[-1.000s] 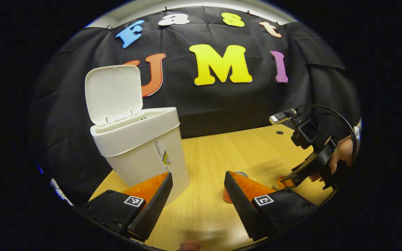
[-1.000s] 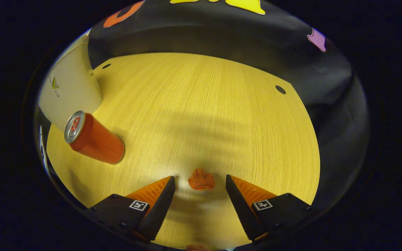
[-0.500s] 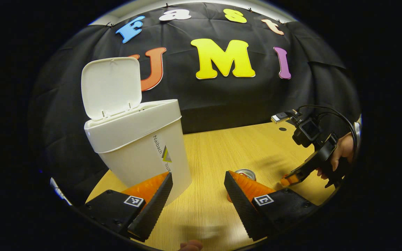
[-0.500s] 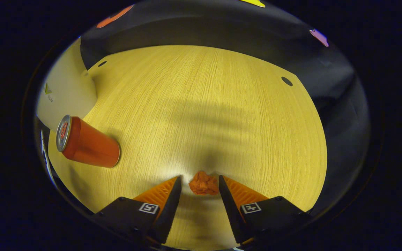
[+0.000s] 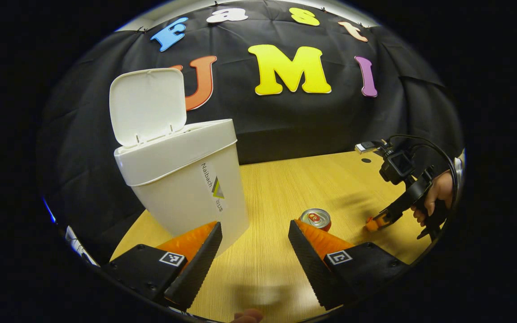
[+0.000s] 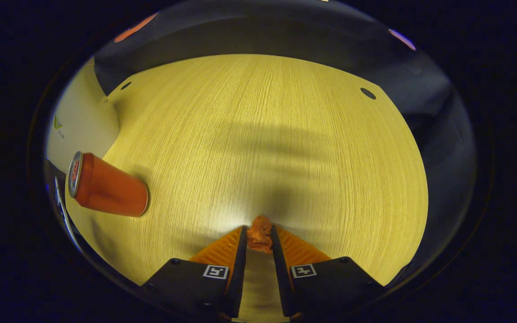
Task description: Press the lid of the desktop garbage bin to open it, pick up the crumpled paper on the desktop and throw it into the bin, then pick up the pop can on the desktop and drop it into the bin, and finally close the garbage bin lid.
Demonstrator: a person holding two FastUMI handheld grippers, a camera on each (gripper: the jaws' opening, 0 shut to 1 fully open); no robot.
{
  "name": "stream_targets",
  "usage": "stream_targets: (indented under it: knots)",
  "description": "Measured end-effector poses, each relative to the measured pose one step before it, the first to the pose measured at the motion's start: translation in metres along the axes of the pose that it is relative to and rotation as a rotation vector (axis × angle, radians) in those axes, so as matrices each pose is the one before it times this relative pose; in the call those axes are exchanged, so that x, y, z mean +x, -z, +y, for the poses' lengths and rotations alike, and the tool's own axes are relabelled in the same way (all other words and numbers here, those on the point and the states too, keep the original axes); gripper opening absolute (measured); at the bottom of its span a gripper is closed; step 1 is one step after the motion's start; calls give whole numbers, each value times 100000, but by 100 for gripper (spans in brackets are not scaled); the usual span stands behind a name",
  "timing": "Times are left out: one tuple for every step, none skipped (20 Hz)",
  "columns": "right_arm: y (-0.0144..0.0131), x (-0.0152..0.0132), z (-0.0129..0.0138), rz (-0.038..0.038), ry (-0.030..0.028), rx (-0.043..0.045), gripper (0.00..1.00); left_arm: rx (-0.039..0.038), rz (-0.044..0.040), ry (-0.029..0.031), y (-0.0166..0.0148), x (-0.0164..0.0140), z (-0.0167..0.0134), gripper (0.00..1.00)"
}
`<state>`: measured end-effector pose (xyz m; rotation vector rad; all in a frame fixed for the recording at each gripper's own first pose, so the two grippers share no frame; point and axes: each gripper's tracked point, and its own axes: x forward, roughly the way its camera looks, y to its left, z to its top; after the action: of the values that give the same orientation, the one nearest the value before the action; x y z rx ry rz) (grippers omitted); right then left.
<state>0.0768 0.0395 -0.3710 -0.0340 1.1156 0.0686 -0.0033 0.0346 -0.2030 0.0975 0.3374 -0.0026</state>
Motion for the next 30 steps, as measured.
stream_targets:
  knots:
    - [67, -304, -53, -803, -1013, 1252, 23, 448, -62, 133, -100, -206, -142, 99]
    - [206, -255, 90, -633, -2694, 549, 23, 430, -297, -159, -161, -239, -141, 99]
    - [160, -159, -128, -596, -961, 91, 21, 379, 240, -116, 60, -241, -119, 99]
    - [285, -370, -440, -467, 817, -326, 23, 456, 228, -10, 34, -195, -106, 99]
    - [212, -660, -401, -682, 167, 100, 23, 343, 163, 77, -13, -242, -202, 99]
    - [-97, -875, -185, -1079, -830, 669, 23, 283, -309, 322, -143, -350, -361, 99]
    - [-42, -1042, -353, -1330, -284, 1021, 23, 418, -552, 357, -160, -249, -318, 99]
    - [-74, -1056, -345, -1260, -439, 1482, 23, 148, -685, 629, -102, -160, -315, 99]
    - [-390, -1082, -680, -1683, -715, 1435, 23, -403, -447, 1562, -129, -177, -545, 99]
    - [-500, -905, -694, -1753, 470, 184, 23, -670, -315, 2440, -52, -124, -724, 98]
    - [-784, -1201, -472, -2669, 159, -394, 23, -255, -134, 1303, -77, -99, -602, 98]
    - [-853, -1385, 94, -3248, -849, -169, 23, -116, 288, 479, 63, -49, -402, 98]
    - [-837, -1238, -192, -3670, 33, -1037, 23, -95, 659, 871, 76, 48, -458, 99]
    - [-1046, -1283, -157, -3126, -666, -624, 23, 22, 594, 320, 99, 36, -249, 99]
    - [-1336, -1399, 100, -3406, -1217, -462, 21, -144, 460, 559, -87, 45, -367, 99]
    - [-1220, -1083, -114, -3740, -108, 643, 23, -345, -29, 891, 4, 49, -357, 99]
    - [-1513, -1221, 43, -3671, -146, 2042, 21, -364, -39, 826, -138, 73, -323, 99]
    - [-1713, -1461, 170, -3846, -440, 1303, 23, -542, 205, 1349, -69, -43, -386, 99]
    - [-1773, -1237, 226, -4305, -180, -751, 23, -554, 136, 1310, -9, 28, -481, 99]
    - [-1864, -935, 657, -4063, -550, -469, 23, -886, 400, 1041, 215, 124, -324, 99]
    - [-1635, -668, 981, -2898, -1564, 113, 21, -871, 685, 1090, 188, 38, -345, 99]
    - [-1466, -681, 1077, -2796, -1913, 213, 23, -558, 720, 736, 187, 9, -253, 99]
    - [-1356, -416, 936, -2101, -1287, -407, 23, -215, 283, 438, 84, -67, -119, 99]
    - [-1365, -289, 884, -2693, -1154, -1448, 23, 156, -335, 534, -104, -147, 52, 100]
    - [-1467, -339, 1009, -2922, -1332, -1989, 23, 412, -724, 272, -168, -98, 197, 100]
    - [-1105, -99, 1148, -2006, -1246, -1399, 23, 501, -675, 87, -260, -110, 275, 100]
    - [-1507, -40, 1428, -2817, -1652, 457, 21, 356, -601, 48, -120, -113, 419, 100]
    - [-1135, 224, 1271, -1916, -1544, 359, 23, 285, -571, 102, -48, -176, 493, 100]
    - [-1378, 280, 1468, -2429, -1626, -292, 23, -132, -235, 648, -7, -189, 401, 100]
    - [-994, 537, 1457, -1838, -1632, -889, 23, -250, -416, 962, 129, -289, 344, 100]
